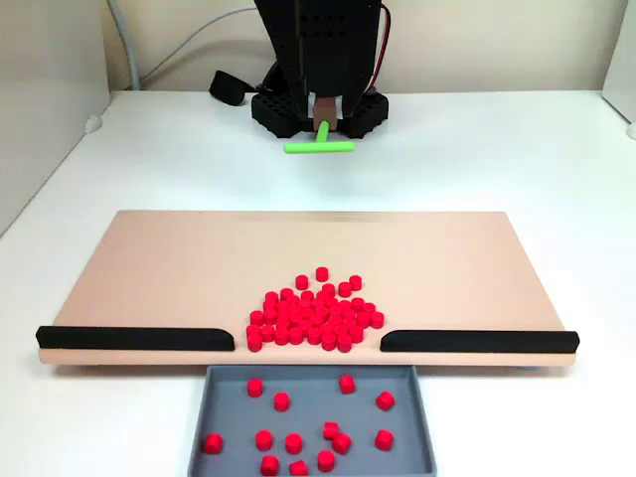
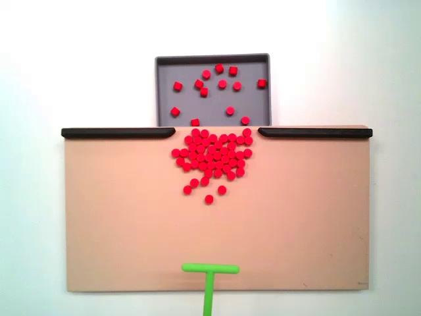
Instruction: Gather the bottom side granules
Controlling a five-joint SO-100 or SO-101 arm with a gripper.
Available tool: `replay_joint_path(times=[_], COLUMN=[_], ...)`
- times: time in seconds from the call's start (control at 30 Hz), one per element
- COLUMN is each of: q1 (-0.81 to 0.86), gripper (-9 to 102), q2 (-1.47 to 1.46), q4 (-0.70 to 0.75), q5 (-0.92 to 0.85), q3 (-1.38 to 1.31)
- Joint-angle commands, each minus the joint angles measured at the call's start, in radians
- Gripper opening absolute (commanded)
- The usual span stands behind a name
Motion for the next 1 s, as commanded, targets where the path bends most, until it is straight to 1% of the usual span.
replay_joint_path(times=[0.0,0.97], q1=[0.009,0.025], gripper=[0,0], q2=[-0.043,-0.077], q4=[-0.028,-0.028], q5=[-0.064,-0.071], q3=[-0.020,-0.012])
